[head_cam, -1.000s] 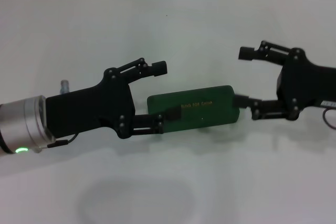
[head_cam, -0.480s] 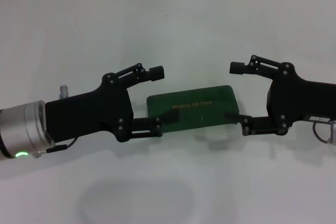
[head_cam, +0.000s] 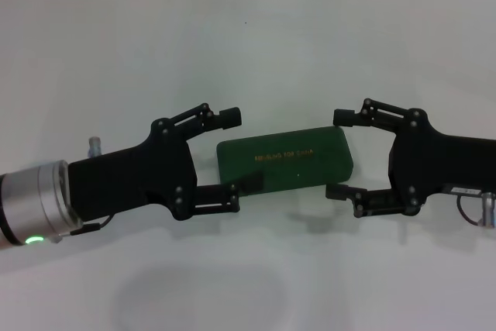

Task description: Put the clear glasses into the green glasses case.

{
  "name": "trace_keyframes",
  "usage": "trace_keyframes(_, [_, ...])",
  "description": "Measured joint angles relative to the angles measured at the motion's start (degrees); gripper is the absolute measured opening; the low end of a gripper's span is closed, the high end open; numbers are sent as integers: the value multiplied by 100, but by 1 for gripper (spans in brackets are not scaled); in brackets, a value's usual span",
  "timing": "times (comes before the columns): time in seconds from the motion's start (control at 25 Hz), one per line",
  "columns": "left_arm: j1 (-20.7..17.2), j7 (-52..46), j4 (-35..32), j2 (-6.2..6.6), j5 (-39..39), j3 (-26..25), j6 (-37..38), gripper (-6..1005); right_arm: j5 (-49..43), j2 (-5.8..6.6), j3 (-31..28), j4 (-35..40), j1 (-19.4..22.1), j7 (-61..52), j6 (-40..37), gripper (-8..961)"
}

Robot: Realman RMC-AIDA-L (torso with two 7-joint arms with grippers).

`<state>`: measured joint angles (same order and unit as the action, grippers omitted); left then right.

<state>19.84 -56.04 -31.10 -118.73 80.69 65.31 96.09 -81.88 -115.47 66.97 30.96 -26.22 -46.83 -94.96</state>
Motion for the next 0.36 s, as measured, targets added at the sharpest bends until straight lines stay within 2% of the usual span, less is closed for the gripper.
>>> trace_keyframes(0.36, [15,200,173,9,0,0,0,893,26,-29,9,-199,-35,282,7,885])
